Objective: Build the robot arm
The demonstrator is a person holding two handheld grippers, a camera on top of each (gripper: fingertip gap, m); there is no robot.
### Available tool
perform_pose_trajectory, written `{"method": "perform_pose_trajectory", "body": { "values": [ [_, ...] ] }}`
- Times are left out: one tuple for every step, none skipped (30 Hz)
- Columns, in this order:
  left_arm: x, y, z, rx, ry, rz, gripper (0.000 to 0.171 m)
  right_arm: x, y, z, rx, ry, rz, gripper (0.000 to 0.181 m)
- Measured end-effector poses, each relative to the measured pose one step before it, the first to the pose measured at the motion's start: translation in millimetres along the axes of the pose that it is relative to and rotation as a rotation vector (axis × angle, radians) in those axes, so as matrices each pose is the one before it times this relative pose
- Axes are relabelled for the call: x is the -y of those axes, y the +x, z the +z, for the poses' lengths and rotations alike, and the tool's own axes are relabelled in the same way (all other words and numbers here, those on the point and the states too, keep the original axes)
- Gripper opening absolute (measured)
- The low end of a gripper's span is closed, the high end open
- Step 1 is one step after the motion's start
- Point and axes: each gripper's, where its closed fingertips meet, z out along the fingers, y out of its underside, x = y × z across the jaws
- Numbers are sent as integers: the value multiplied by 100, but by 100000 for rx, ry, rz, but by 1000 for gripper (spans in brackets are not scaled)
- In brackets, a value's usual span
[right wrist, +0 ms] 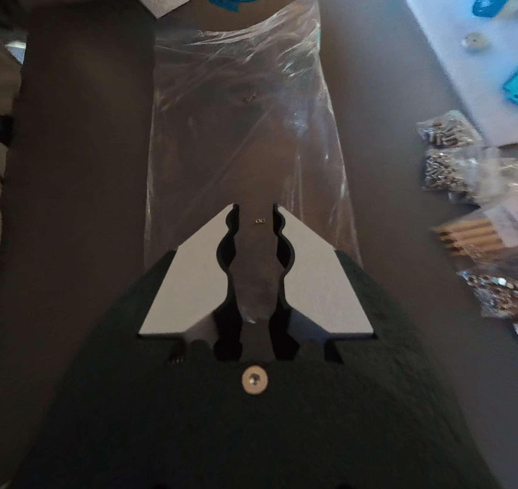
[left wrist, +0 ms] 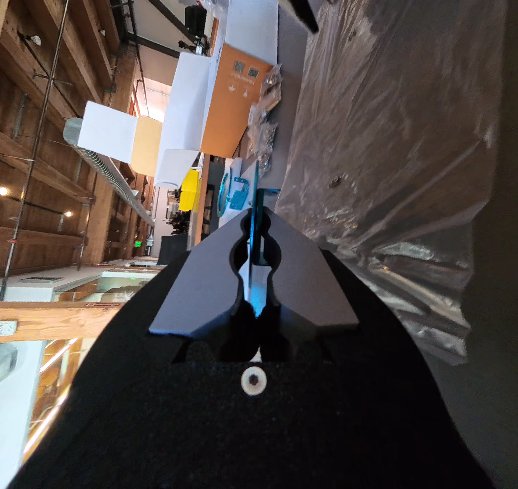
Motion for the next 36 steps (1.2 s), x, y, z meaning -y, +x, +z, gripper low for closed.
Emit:
{"method": "perform_pose_trajectory", "body": {
  "values": [
    [365,271,96,-662,641,-1026,1,-163,-83,379,524,260,-1728,22],
    [246,265,69,-424,41,131,2,-318,62,322,-1027,-917,-2399,19],
    [218,176,9,22,133,706,2,-473,42,301,-1671,-2342,-2825,19],
    [206,86,-34,361,123,470,1,-343,73,198,-2536,-2288,-2613,17],
    [153,23,-56,312,3,-47,2,-82,-33,105,-2255,-674,-2469,13],
    [111,-7,-60,246,108,-335,2,128,-173,1,-1358,865,-2329,9],
    [81,-38,-62,184,264,-417,2,188,-140,-87,-1283,1474,-1544,6],
    [4,-63,-51,173,78,-361,2,-22,-238,-13,-195,183,-1077,6],
    [-77,-68,-6,207,-209,-159,2,-259,-58,115,-476,-1254,-378,6],
    [-162,-85,18,226,-489,-24,2,-356,91,181,-634,-1871,453,9],
    [-240,-86,27,227,-693,-13,1,-223,-99,158,898,-1371,906,9],
    [-242,-91,9,172,-675,-83,2,-102,-28,99,618,-743,1125,9],
    [-209,-93,0,169,-448,-267,2,-26,-1,12,209,-154,734,9],
    [-149,-100,-12,134,-273,-467,1,2,-13,-46,60,128,261,9],
    [-106,-80,-2,58,-254,-443,1,-77,71,1,-531,-306,40,9],
    [-40,-75,-7,152,-147,-116,1,-106,38,46,-202,-526,138,9],
    [22,-49,-19,125,-18,158,1,57,-34,35,306,392,452,9],
    [43,-13,-23,-9,50,161,1,25,-52,31,588,263,626,8],
    [52,1,-15,0,136,68,1,22,-162,23,1267,299,775,8],
    [31,14,-3,-38,114,-8,1,-6,-43,-1,503,50,616,8],
    [-16,20,24,-99,-72,-61,2,-21,-15,-20,197,-188,145,8],
    [-46,27,21,-68,-143,-12,2,-27,38,-35,-218,-295,-87,9],
    [-52,37,36,-124,-155,31,2,-25,17,-68,-250,-242,-290,9],
    [-71,47,36,-215,-242,9,2,93,13,-130,-272,553,-87,9],
    [-68,35,42,-115,-263,-9,2,138,25,-135,-150,946,334,8],
    [-57,36,34,-96,-194,-9,2,-18,47,-93,-85,-26,351,8],
    [-45,59,36,-232,-202,-17,2,-119,111,-57,-503,-580,271,9],
    [-28,49,21,-146,-144,60,2,-129,110,-15,-405,-485,312,9],
    [4,27,-1,33,8,185,1,-52,-39,6,443,-149,331,8],
    [43,11,-7,23,76,155,1,26,-53,55,507,241,355,8],
    [53,19,-21,30,179,82,1,-41,1,83,66,-345,212,7],
    [94,-1,-23,130,343,141,1,-108,22,104,18,-599,78,7],
    [79,25,-23,50,279,191,1,-45,42,72,-63,7,289,6],
    [64,7,-16,130,181,225,1,13,27,0,100,288,414,5],
    [74,13,-16,152,225,291,1,-14,23,-4,126,164,286,4],
    [55,44,-17,-61,137,212,2,-5,-1,3,53,109,15,4]
  ]
}}
